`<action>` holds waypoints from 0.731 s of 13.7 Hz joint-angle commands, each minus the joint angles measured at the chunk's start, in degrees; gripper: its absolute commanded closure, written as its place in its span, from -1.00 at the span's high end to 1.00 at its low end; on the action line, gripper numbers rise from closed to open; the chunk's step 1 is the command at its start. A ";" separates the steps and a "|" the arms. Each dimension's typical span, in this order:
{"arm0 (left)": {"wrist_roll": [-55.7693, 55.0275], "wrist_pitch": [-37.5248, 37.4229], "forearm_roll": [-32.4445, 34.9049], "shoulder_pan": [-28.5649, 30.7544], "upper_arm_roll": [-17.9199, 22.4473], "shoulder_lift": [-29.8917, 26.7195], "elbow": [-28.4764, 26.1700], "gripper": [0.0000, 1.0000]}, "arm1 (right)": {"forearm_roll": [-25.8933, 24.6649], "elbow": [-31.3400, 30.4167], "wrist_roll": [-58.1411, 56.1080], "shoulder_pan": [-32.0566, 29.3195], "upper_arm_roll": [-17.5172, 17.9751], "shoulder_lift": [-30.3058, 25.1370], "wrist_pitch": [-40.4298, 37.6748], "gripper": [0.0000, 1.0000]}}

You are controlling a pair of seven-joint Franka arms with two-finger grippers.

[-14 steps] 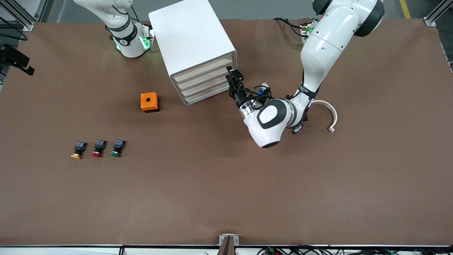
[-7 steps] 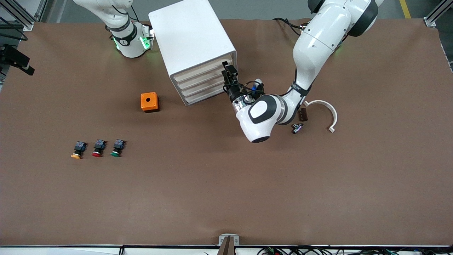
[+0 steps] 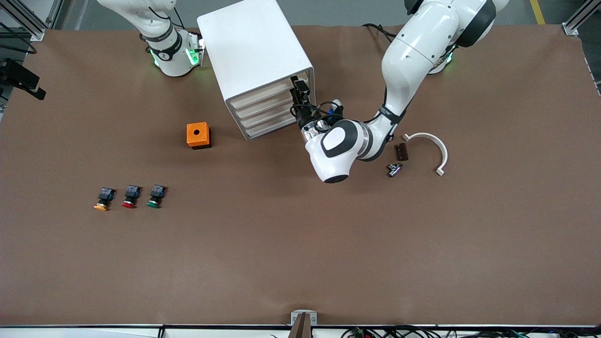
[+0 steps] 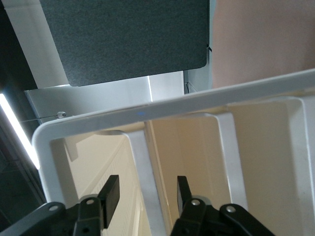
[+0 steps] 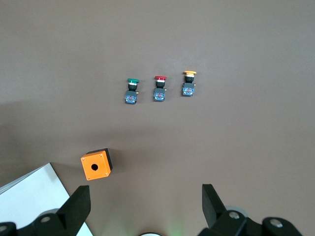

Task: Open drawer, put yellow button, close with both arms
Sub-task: 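Grip the top drawer edge with the left gripper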

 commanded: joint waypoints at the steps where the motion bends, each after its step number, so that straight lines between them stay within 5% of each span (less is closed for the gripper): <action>1: 1.65 1.05 -1.00 -1.31 0.50 0.57 1.04 0.00 | -0.18 -0.15 -0.50 -0.74 0.35 -0.29 -0.05 1.00; 5: 1.74 1.05 -0.99 -1.67 0.58 0.66 1.04 -0.54 | -0.18 -0.15 -0.50 -0.74 0.35 -0.29 -0.05 1.00; 10: 3.32 2.10 -1.08 -0.96 0.67 0.66 1.04 -0.59 | -0.18 -0.15 -0.50 -0.74 0.44 -0.29 0.04 1.00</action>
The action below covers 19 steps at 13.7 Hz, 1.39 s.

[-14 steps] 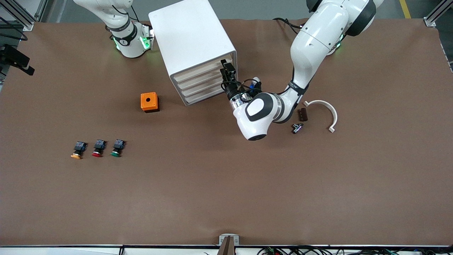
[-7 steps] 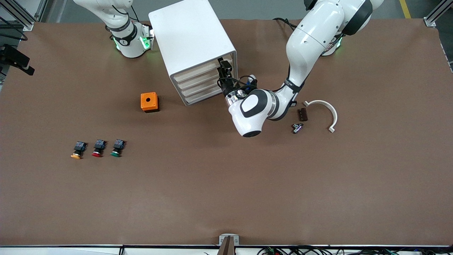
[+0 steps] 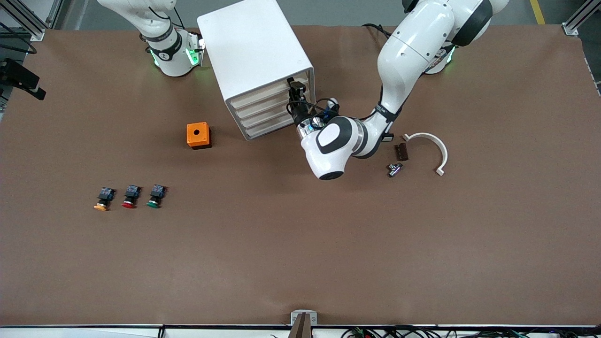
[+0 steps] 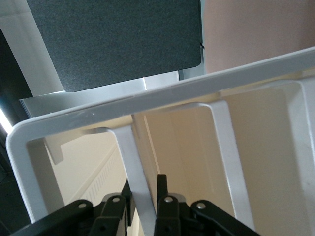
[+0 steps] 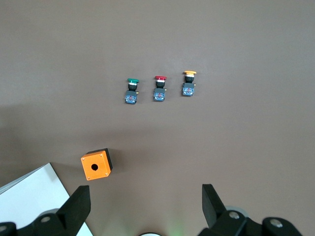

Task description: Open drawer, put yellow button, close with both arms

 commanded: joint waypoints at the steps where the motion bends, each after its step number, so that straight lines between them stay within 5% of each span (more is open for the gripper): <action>1: 1.05 1.23 -1.16 0.71 0.61 0.61 0.97 -0.59 | -0.10 -0.15 -0.50 -0.74 0.44 -0.30 0.13 1.00; 15: 4.04 3.43 -1.17 9.42 0.70 0.52 1.85 -0.56 | 0.08 0.29 -0.23 -0.83 0.35 -0.03 1.54 1.00; 19: 4.04 3.60 -1.17 10.29 1.93 0.52 1.94 -0.54 | -0.71 0.29 0.12 -1.01 0.44 4.43 1.80 1.00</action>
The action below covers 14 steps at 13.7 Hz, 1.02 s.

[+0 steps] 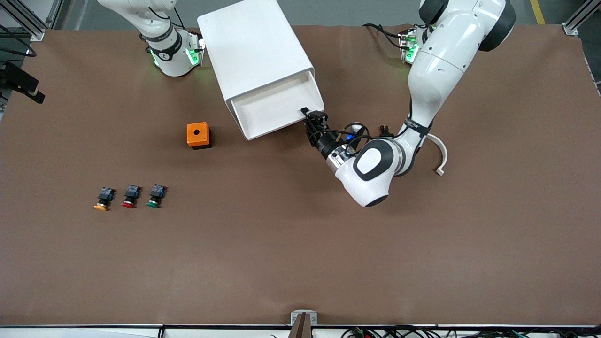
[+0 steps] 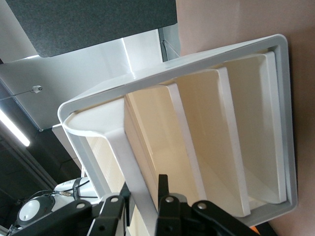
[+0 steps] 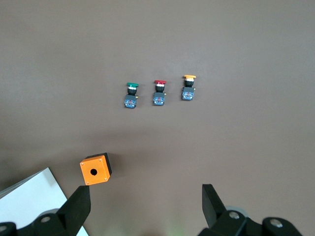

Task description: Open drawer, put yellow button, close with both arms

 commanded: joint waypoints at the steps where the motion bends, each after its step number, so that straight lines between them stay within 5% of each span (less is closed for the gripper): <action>1: 1.30 1.01 -0.46 0.96 1.21 0.61 0.44 -0.54 | -0.14 0.68 -0.25 -1.17 0.42 5.25 0.44 1.00; 11: 1.30 1.27 -0.46 2.46 1.48 0.61 0.44 -0.45 | -0.75 4.38 0.09 -3.11 0.42 14.24 3.07 1.00; 13: 1.30 1.36 -0.46 2.46 1.48 0.61 0.44 -0.16 | -0.66 4.38 0.10 -3.54 0.42 14.33 3.25 1.00; 14: 1.21 1.36 -0.46 2.46 1.48 0.61 0.44 0.46 | -0.57 4.03 0.10 -3.46 0.42 14.50 3.86 1.00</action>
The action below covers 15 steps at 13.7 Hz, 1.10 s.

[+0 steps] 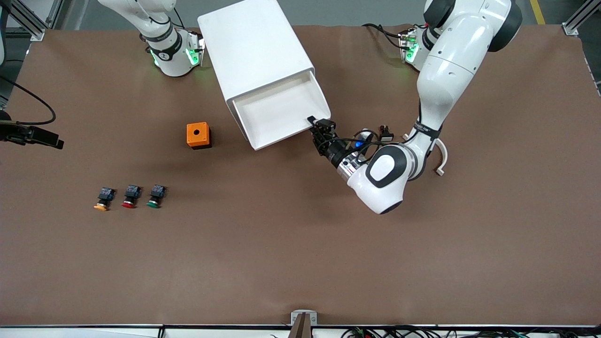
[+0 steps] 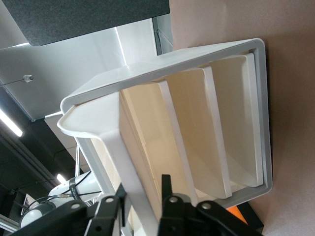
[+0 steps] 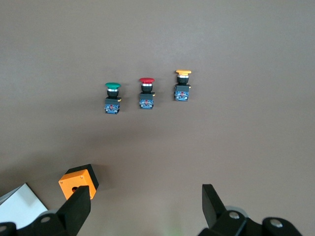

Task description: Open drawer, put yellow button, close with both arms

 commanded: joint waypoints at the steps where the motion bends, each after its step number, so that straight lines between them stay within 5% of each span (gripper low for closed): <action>1: 1.20 0.49 -0.49 0.29 0.75 0.59 0.24 0.99 | -0.28 0.44 0.21 -1.51 0.82 0.66 1.17 1.00; 4: 2.60 0.49 -0.58 0.46 0.57 0.24 0.85 1.00 | 0.16 -5.33 -0.41 -3.71 0.91 0.40 7.22 1.00; 9: 14.00 -0.21 -1.63 2.83 -0.31 -0.55 3.85 1.00 | 0.16 -20.27 -0.50 -5.37 0.82 0.48 29.51 1.00; 15: 34.13 -3.64 -1.19 6.79 0.04 -0.81 6.92 1.00 | 0.25 -32.87 -3.13 -9.51 0.91 8.91 57.50 1.00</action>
